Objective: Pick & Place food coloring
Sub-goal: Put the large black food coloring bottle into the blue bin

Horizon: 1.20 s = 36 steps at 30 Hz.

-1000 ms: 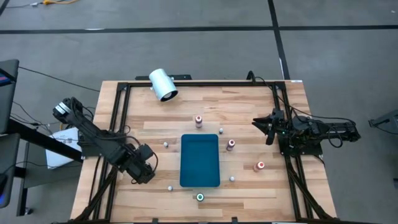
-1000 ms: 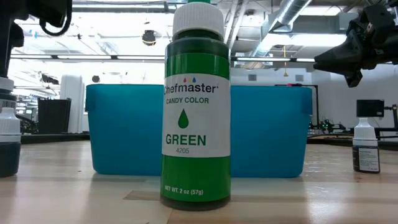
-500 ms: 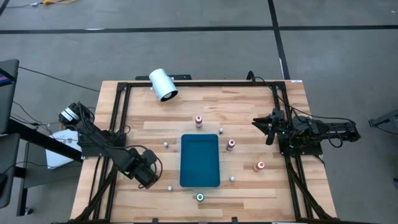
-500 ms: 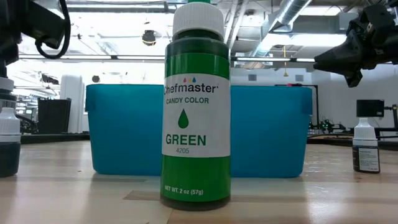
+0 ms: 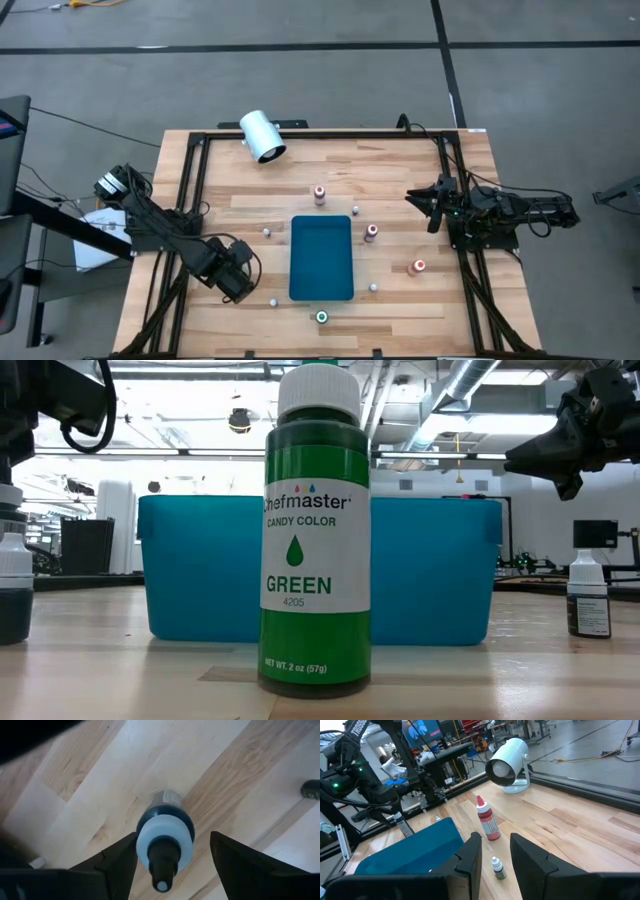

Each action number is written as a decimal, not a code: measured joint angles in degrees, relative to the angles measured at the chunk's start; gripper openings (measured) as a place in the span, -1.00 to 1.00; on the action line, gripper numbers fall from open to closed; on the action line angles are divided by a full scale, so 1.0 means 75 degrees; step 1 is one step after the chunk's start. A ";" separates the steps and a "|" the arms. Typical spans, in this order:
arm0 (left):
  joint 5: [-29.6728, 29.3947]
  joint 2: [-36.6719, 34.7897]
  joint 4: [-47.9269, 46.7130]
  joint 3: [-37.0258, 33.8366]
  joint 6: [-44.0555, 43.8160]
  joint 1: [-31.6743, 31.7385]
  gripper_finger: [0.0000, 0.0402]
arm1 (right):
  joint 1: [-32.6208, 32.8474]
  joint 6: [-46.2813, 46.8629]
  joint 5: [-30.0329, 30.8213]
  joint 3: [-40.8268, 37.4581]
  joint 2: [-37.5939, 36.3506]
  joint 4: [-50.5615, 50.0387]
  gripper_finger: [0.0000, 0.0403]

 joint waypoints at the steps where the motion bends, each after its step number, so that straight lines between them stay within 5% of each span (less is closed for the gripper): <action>1: -0.0038 0.0000 0.0000 0.0000 0.0000 0.0000 0.13 | 0.0002 0.0000 0.0000 0.0000 0.0000 0.0002 -0.54; 13: -0.0203 -0.0009 0.0058 0.0003 0.0009 0.0000 -0.36 | 0.0000 0.0000 0.0000 0.0000 0.0001 0.0000 -0.54; 26: -0.0344 -0.0228 0.0058 0.0003 0.0003 0.0020 -0.38 | 0.0003 0.0000 0.0000 0.0000 0.0003 0.0000 -0.54; 36: -0.1045 -0.1895 0.0152 0.0003 -0.0043 0.0026 -0.37 | 0.0002 0.0000 0.0000 0.0000 0.0000 0.0000 -0.54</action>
